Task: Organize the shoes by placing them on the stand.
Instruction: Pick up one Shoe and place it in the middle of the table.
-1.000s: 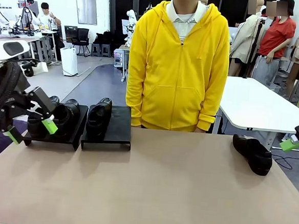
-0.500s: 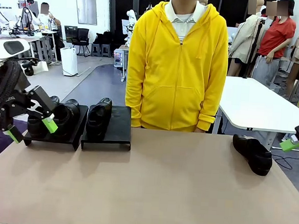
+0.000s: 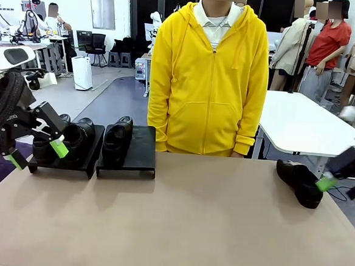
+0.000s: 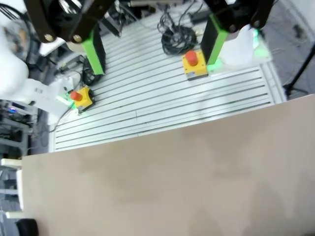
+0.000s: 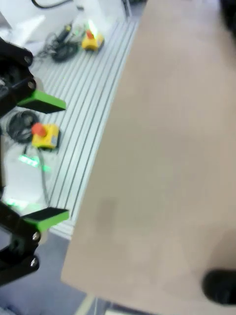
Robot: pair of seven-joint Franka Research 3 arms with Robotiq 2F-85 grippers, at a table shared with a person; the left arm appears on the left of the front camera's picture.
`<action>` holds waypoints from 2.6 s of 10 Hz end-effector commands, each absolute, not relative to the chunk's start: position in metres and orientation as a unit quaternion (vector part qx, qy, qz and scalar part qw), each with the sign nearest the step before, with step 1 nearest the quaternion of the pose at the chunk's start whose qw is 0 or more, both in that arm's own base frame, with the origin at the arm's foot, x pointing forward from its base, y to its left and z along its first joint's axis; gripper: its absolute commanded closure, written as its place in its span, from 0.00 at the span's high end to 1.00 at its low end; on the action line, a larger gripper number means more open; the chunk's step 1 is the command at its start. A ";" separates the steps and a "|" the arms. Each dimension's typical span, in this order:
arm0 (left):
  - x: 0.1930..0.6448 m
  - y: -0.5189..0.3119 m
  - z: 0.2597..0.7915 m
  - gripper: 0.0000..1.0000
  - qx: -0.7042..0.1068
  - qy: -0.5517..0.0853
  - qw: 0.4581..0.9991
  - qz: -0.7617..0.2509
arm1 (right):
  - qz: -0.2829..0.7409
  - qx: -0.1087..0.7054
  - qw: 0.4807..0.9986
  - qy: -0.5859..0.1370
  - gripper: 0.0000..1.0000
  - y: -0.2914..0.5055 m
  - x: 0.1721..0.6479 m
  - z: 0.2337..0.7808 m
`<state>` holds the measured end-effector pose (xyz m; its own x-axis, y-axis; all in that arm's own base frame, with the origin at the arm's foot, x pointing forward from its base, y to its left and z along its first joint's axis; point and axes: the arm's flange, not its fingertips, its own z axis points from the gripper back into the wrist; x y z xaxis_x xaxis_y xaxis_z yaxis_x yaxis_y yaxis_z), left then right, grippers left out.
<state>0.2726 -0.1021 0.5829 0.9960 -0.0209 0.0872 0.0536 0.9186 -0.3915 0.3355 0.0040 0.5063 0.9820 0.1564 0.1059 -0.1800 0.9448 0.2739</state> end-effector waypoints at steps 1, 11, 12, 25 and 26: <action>0.272 -0.102 0.586 1.00 -0.208 -0.036 0.977 -0.014 | 0.077 0.024 0.997 -0.017 1.00 0.003 0.451 0.485; 0.272 -0.102 0.586 1.00 -0.208 -0.036 0.977 -0.014 | 0.104 -0.001 0.989 -0.104 1.00 -0.020 0.555 0.415; 0.272 -0.102 0.586 1.00 -0.208 -0.036 0.977 -0.014 | 0.103 0.009 0.988 -0.114 1.00 -0.027 0.571 0.413; 0.272 -0.102 0.586 1.00 -0.208 -0.036 0.977 -0.014 | 0.054 0.005 0.997 -0.061 0.40 -0.058 0.632 0.357; 0.272 -0.102 0.586 1.00 -0.208 -0.036 0.977 -0.014 | 0.053 0.012 0.997 -0.061 0.00 -0.058 0.632 0.356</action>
<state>0.2726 -0.1019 0.5833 0.9961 -0.0209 0.0862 0.0531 0.9186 -0.3917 0.6263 -0.0576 0.3509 0.9844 0.1241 0.1250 -0.1248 0.9922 -0.0021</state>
